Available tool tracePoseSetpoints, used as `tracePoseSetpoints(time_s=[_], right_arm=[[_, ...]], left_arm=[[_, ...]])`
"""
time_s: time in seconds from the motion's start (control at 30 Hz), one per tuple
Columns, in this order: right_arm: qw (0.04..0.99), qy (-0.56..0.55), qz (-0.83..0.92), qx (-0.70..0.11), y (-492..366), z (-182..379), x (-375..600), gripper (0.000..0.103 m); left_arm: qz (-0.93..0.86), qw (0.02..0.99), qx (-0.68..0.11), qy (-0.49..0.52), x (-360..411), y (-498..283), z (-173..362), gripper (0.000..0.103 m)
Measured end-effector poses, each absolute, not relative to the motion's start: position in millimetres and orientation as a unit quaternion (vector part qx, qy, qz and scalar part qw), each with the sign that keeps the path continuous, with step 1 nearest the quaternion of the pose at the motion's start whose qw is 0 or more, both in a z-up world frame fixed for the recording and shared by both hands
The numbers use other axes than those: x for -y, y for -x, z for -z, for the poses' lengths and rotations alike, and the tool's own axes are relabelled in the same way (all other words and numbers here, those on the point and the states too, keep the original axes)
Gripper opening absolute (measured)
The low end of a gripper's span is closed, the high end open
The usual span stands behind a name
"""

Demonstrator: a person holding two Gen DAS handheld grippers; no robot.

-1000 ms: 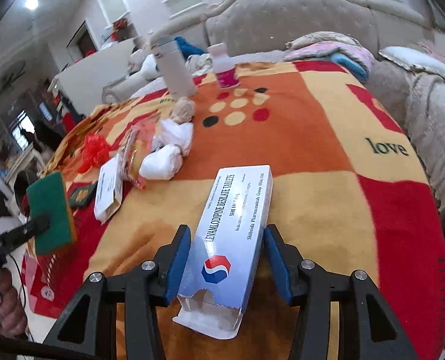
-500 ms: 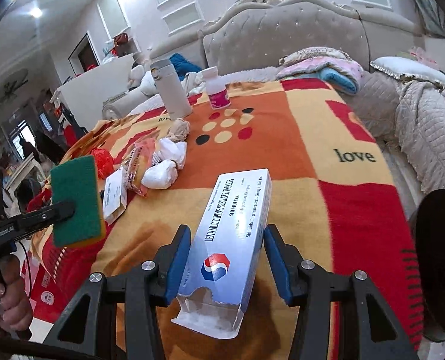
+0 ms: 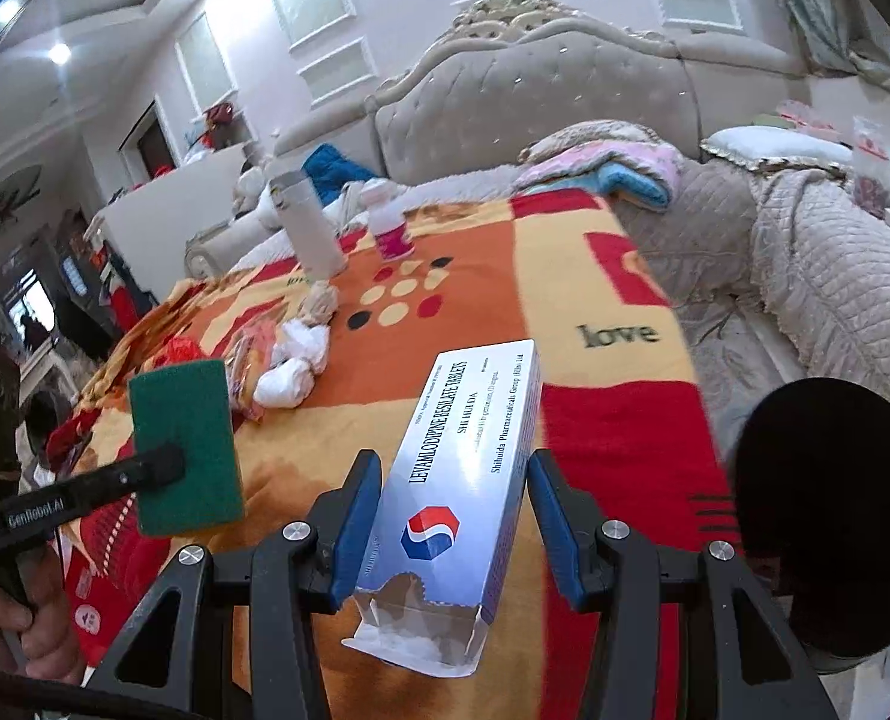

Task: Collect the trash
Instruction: 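Carry the green pad and white medicine box from the blanket over the black bin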

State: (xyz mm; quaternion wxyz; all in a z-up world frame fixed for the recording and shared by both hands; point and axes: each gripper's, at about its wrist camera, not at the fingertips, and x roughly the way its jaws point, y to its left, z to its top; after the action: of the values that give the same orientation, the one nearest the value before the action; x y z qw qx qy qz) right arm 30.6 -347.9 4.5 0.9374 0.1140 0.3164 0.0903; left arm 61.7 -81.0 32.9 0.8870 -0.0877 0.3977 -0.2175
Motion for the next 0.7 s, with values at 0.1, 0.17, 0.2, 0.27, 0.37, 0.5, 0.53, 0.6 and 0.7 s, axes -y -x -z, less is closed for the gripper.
tracePoseSetpoints(time_s=[0.1, 0.17, 0.2, 0.27, 0.37, 0.5, 0.53, 0.6, 0.7], right_arm=[[0.941, -0.128, -0.071, -0.305, -24, -7, 366, 0.049], [0.942, -0.138, -0.054, -0.300, -19, -8, 378, 0.049], [0.943, -0.144, -0.045, -0.297, -16, -8, 384, 0.049], [0.944, -0.148, -0.029, -0.294, -9, -8, 395, 0.049], [0.945, -0.148, -0.010, -0.290, 2, -9, 412, 0.049], [0.943, -0.154, 0.016, -0.294, 15, -7, 436, 0.049], [0.943, -0.156, 0.023, -0.295, 18, -6, 442, 0.049], [0.941, -0.162, 0.041, -0.293, 25, -5, 453, 0.049], [0.940, -0.164, 0.073, -0.290, 34, -4, 469, 0.049]], left_arm=[[0.228, 0.885, -0.399, 0.077, 99, -58, -33, 0.015], [0.236, 0.883, -0.399, 0.070, 112, -56, -33, 0.015], [0.244, 0.882, -0.398, 0.064, 121, -54, -33, 0.015], [0.256, 0.880, -0.396, 0.057, 134, -53, -34, 0.015], [0.272, 0.876, -0.395, 0.050, 157, -54, -35, 0.015], [0.290, 0.870, -0.396, 0.047, 181, -57, -35, 0.015], [0.296, 0.867, -0.397, 0.046, 187, -58, -35, 0.015], [0.307, 0.863, -0.399, 0.048, 198, -60, -34, 0.015], [0.325, 0.857, -0.398, 0.043, 221, -63, -35, 0.015]])
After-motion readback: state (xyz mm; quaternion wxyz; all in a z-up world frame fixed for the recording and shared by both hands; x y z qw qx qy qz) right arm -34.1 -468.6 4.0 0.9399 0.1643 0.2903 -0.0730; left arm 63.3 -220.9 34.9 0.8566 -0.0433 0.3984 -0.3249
